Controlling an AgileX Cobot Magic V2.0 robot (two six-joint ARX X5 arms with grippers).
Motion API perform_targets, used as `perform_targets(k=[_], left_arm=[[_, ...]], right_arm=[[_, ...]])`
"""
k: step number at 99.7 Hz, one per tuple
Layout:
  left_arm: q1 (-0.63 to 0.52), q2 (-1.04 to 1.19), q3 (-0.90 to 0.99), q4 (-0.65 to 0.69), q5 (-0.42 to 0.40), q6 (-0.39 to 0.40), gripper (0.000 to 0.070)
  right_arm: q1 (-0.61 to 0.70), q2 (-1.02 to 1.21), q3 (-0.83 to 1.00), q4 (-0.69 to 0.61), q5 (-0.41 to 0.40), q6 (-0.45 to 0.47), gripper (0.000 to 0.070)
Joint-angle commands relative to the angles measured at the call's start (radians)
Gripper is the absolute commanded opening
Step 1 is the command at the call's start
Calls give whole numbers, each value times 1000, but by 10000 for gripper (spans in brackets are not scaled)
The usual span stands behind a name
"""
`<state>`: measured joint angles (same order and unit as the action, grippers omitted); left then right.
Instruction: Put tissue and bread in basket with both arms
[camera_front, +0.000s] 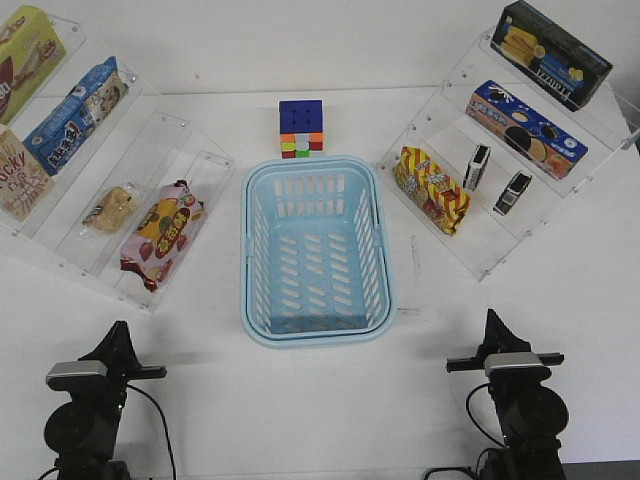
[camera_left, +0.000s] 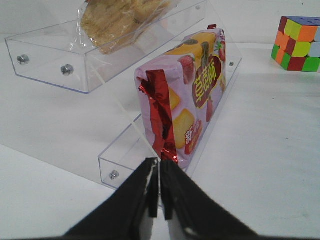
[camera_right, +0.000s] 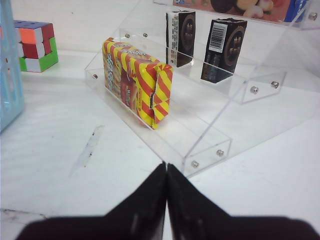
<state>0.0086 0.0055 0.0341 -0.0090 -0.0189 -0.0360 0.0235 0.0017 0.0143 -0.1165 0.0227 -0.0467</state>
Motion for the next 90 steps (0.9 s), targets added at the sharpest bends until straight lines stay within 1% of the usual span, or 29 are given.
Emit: perform_targets(k=[1, 54, 76, 82, 90], left_arm=[[0, -2, -20, 10, 4, 12, 1], [1, -2, -20, 10, 4, 12, 1], [1, -2, -20, 10, 4, 12, 1], [1, -1, -20, 10, 4, 12, 1], [1, -1, -20, 10, 4, 12, 1]], right_arm=[[0, -1, -2, 11, 2, 13, 0], [0, -1, -2, 13, 3, 8, 0], [0, -1, -2, 59, 3, -2, 0], [0, -1, -2, 77, -1, 24, 0], [2, -1, -2, 105, 0, 31, 0]])
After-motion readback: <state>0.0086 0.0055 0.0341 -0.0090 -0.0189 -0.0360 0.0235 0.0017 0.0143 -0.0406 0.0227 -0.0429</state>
